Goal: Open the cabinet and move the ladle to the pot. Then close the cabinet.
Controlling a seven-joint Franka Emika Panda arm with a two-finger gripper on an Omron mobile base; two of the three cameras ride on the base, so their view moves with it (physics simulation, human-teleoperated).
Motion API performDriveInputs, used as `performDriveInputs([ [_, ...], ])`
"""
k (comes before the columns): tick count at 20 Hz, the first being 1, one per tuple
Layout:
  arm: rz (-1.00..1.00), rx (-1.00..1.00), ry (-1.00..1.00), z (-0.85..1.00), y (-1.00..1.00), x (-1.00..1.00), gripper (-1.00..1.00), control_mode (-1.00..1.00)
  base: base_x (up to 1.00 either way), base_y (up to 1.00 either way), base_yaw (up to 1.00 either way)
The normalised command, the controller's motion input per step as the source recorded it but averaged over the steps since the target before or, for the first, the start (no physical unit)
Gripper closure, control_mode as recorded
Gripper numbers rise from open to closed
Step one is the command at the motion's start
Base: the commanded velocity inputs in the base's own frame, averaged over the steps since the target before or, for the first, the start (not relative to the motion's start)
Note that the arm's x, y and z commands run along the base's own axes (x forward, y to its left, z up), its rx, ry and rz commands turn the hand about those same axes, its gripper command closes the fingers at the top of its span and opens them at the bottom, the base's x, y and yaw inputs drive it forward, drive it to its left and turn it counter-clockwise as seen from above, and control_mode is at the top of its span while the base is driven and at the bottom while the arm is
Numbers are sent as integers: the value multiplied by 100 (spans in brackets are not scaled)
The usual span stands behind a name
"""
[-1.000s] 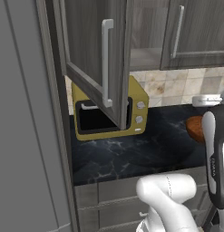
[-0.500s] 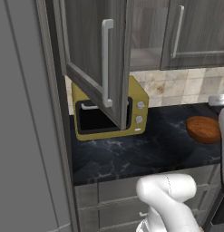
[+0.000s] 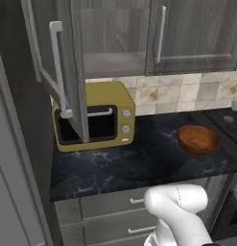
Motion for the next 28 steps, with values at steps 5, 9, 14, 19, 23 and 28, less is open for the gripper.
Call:
performDriveInputs([
  [5, 0, 0, 0, 0, 0, 0, 100, 100, -8, -64, -3],
  [9, 0, 0, 0, 0, 0, 0, 100, 100, -21, -50, -1],
  [14, 0, 0, 0, 0, 0, 0, 100, 100, -46, -27, 0],
  [19, 0, 0, 0, 0, 0, 0, 100, 100, -37, -25, 0],
  [23, 0, 0, 0, 0, 0, 0, 100, 100, -7, -32, 0],
  [28, 0, 0, 0, 0, 0, 0, 100, 100, 0, -60, 0],
])
